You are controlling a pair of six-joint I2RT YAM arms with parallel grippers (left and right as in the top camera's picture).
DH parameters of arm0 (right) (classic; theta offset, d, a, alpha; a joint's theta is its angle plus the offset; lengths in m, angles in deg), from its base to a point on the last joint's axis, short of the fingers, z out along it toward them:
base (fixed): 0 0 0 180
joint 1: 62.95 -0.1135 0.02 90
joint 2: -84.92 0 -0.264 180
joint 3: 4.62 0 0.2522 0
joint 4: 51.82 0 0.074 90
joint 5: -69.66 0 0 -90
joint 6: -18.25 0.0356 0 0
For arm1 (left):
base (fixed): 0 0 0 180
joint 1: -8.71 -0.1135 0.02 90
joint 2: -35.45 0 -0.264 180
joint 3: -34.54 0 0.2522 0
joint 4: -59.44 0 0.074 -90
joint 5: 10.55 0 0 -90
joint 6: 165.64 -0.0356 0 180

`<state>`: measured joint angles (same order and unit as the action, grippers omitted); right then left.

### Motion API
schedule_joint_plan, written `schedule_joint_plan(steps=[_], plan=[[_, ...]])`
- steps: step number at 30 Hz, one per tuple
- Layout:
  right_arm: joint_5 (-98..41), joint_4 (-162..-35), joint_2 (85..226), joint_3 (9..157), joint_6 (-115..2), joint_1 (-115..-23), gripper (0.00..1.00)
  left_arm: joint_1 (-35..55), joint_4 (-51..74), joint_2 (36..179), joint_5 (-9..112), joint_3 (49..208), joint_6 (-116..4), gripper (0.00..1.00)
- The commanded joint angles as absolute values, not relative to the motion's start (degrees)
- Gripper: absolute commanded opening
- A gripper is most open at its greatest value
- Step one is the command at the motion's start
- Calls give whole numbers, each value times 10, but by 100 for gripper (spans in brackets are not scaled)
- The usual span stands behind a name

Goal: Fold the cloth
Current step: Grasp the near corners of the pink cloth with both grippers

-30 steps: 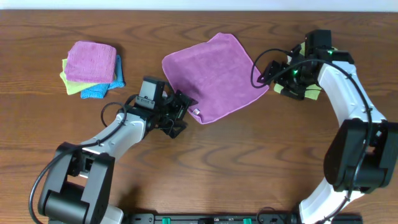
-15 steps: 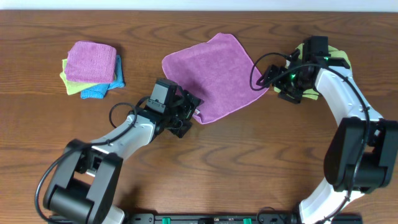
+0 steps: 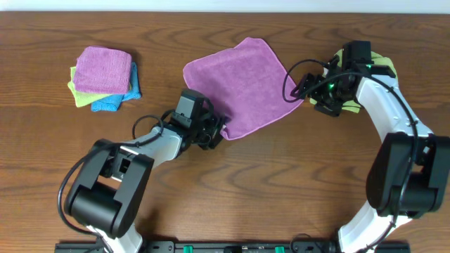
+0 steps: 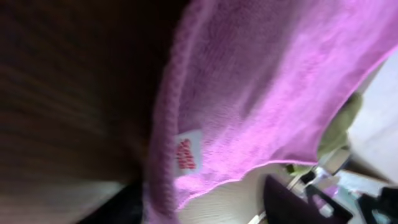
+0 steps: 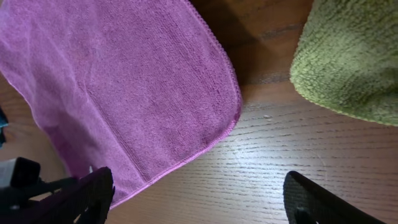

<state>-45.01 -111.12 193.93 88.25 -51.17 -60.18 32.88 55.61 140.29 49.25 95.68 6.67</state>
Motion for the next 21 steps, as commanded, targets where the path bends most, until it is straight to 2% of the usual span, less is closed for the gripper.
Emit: schedule_joint_plan(steps=[1, 7, 15, 21], plan=[[-443, -1108, 1945, 880, -506, -606, 86, 335, 554, 1411, 493, 955, 67, 36], [-442, -1083, 1956, 880, -505, -607, 87, 335, 553, 1411, 493, 955, 51, 6], [-441, -1072, 2003, 880, -501, -608, 88, 335, 547, 1411, 487, 955, 27, 6], [-442, -1036, 2029, 880, -487, -612, 82, 334, 547, 1411, 482, 955, 25, 6]])
